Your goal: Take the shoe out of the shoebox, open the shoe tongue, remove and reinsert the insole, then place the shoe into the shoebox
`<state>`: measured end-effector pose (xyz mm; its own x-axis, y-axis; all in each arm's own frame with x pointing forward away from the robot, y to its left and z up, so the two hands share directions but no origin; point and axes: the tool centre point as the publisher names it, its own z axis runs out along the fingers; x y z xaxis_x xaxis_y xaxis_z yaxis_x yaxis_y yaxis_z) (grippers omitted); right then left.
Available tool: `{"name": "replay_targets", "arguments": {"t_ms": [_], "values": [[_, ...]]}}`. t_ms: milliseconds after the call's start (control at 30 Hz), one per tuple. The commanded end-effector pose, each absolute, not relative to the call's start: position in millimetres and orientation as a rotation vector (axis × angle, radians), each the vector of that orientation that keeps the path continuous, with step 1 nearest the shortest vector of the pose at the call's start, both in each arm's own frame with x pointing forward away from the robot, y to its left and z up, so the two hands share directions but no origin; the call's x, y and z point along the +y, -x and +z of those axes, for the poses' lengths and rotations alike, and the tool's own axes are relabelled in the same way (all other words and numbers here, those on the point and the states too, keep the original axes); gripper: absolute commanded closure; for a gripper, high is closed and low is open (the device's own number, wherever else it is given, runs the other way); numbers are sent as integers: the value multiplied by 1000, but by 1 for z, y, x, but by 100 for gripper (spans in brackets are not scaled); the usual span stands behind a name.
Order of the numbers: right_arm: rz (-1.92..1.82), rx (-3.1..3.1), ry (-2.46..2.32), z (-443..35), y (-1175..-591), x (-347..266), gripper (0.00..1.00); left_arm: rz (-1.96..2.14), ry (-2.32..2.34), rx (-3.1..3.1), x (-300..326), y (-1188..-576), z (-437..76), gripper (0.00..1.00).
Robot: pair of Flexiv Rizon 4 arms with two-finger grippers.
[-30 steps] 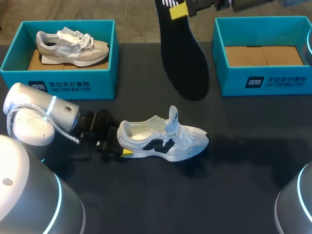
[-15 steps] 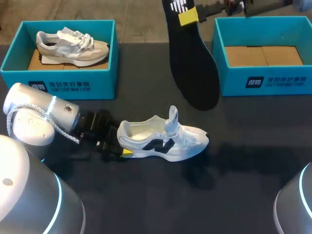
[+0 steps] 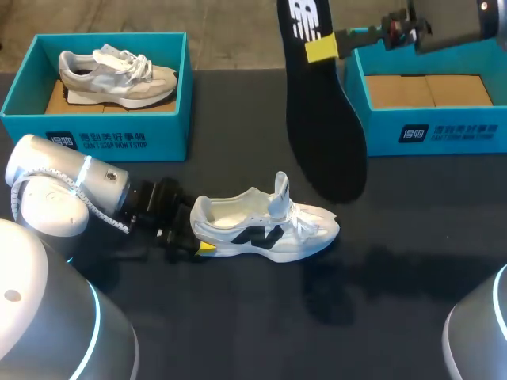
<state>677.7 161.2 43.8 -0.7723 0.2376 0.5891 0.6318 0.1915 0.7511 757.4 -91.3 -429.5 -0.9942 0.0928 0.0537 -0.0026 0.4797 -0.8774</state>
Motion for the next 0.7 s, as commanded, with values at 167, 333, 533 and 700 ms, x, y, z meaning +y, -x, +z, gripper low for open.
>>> {"name": "replay_targets", "arguments": {"t_ms": [167, 333, 533, 700], "values": [[-1642, -2114, 834, 37, -672, 160, 100, 1550, 80, -2622, -93, -758, -434, 100], [-1642, -2114, 834, 37, -672, 160, 100, 1550, 80, -2622, -93, -758, -434, 100], [-1642, -2114, 834, 37, -672, 160, 100, 1550, 80, -2622, -93, -758, -434, 100], [-1652, -2030, 829, 42, -669, 160, 100, 1550, 80, -2622, -93, -758, -434, 100]]}}
